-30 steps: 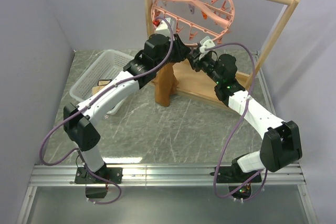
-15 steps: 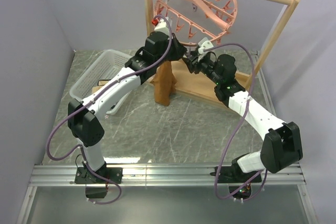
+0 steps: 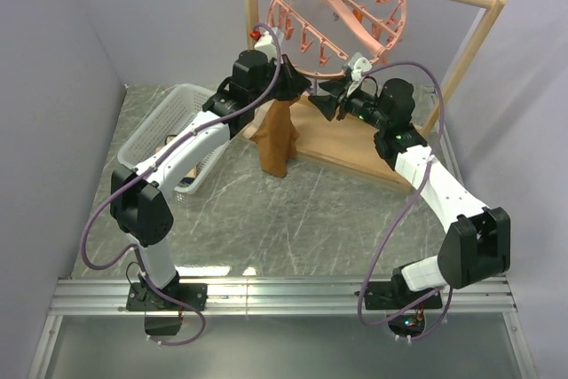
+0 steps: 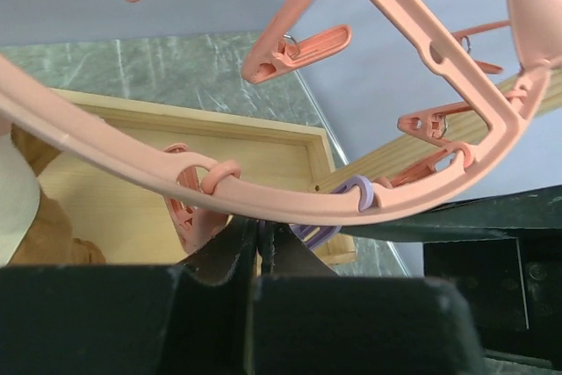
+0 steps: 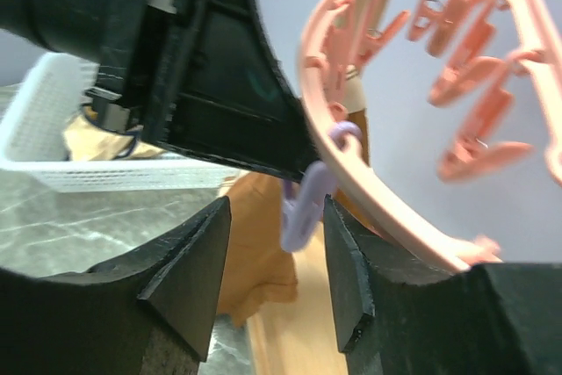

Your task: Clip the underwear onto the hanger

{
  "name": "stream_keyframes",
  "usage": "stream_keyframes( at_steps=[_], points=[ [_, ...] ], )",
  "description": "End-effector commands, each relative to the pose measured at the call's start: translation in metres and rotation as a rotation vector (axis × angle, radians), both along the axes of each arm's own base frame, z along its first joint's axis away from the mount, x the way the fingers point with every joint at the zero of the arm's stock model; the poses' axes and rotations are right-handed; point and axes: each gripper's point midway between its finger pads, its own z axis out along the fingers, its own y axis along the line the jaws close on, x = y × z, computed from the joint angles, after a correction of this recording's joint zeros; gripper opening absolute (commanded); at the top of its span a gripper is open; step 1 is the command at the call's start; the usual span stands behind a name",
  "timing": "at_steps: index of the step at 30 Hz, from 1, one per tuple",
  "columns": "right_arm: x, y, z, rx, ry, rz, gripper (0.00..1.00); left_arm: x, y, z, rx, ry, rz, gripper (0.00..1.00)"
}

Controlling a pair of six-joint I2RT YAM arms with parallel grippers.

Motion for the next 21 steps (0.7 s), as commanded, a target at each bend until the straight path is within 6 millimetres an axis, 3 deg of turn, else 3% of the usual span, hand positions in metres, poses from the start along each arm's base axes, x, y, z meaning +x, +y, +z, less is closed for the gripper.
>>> stream_keyframes(
  at_steps=[1, 7, 10, 21],
  points=[
    [-0.004, 0.009, 0.019, 0.027, -0.018, 0.069, 0.53, -0.019, -0.003, 0.035, -0.055, -0.069, -0.084, 0.00],
    [0.001, 0.012, 0.014, 0.022, 0.001, 0.073, 0.48, -0.023, -0.003, 0.045, -0.085, -0.100, -0.110, 0.00],
    [0.002, 0.012, 0.011, 0.016, 0.007, 0.068, 0.45, -0.027, -0.003, 0.041, -0.093, -0.088, -0.127, 0.00],
    [0.007, 0.010, -0.011, 0.024, 0.061, 0.025, 0.47, -0.030, -0.006, 0.047, -0.144, -0.096, -0.159, 0.00]
  ],
)
